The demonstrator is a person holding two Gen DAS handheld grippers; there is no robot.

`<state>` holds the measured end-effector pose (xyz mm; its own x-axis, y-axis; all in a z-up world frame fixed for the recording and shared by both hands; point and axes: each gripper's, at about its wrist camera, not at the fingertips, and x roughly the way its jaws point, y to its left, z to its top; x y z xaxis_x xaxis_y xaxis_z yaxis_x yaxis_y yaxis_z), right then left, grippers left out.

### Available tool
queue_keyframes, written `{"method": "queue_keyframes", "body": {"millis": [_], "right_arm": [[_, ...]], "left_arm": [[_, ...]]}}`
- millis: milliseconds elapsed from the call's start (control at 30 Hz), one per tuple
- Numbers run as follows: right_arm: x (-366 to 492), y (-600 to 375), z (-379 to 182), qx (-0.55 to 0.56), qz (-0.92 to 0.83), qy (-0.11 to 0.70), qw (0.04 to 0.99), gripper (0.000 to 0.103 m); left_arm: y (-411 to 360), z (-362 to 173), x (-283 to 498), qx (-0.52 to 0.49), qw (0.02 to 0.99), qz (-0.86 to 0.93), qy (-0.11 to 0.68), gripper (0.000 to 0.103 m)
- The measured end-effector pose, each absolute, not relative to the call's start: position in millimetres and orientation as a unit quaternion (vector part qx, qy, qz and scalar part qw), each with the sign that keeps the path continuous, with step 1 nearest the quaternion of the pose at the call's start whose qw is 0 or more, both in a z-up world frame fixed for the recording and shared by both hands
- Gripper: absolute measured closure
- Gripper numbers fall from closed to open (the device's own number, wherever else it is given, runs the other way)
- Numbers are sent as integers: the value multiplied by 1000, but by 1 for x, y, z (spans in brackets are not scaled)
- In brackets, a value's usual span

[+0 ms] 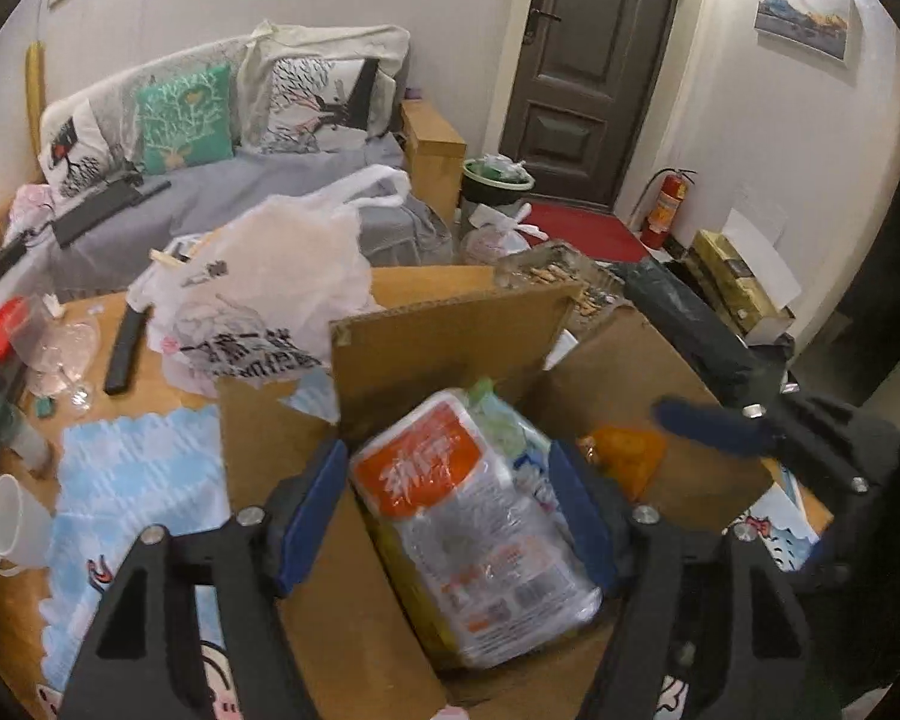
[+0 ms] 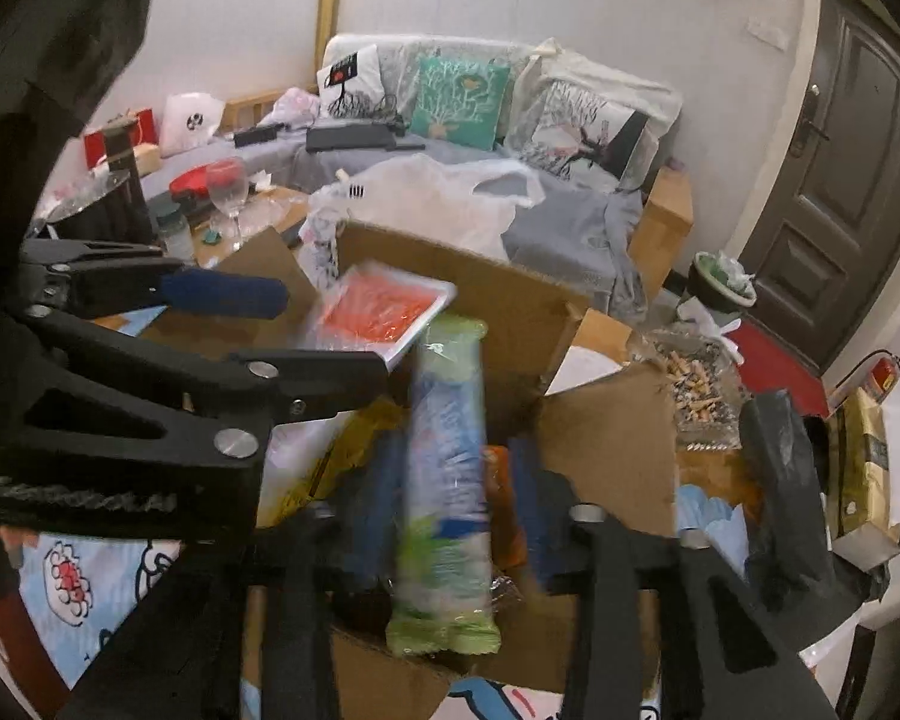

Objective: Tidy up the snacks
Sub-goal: 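Carry both snacks into the cardboard box and open both grippers, then withdraw both grippers from the box back over the remaining bars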

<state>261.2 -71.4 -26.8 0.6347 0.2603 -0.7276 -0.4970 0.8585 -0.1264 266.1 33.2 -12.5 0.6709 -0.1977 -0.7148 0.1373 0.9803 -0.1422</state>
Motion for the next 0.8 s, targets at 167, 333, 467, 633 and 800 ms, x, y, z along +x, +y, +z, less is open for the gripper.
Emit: {"method": "queue_keyframes", "body": {"millis": [167,333,467,633,800], "right_arm": [[247,-77,-18,-164,215,358,894,52],[226,-86,-9,-154,229,345,897,52],[191,-102,-3,-131,261,328,899,52],[138,-117,-19,-105,303,330,888,52],[93,-129,-60,-76,347,358,864,52]], "left_arm": [[37,-6,259,-41,916,-93,387,31],[37,11,223,-21,931,-106,350,20],[37,13,176,-6,937,-130,325,19],[38,-7,117,-10,937,-151,314,19],[38,-44,73,-12,935,-150,320,19]]}}
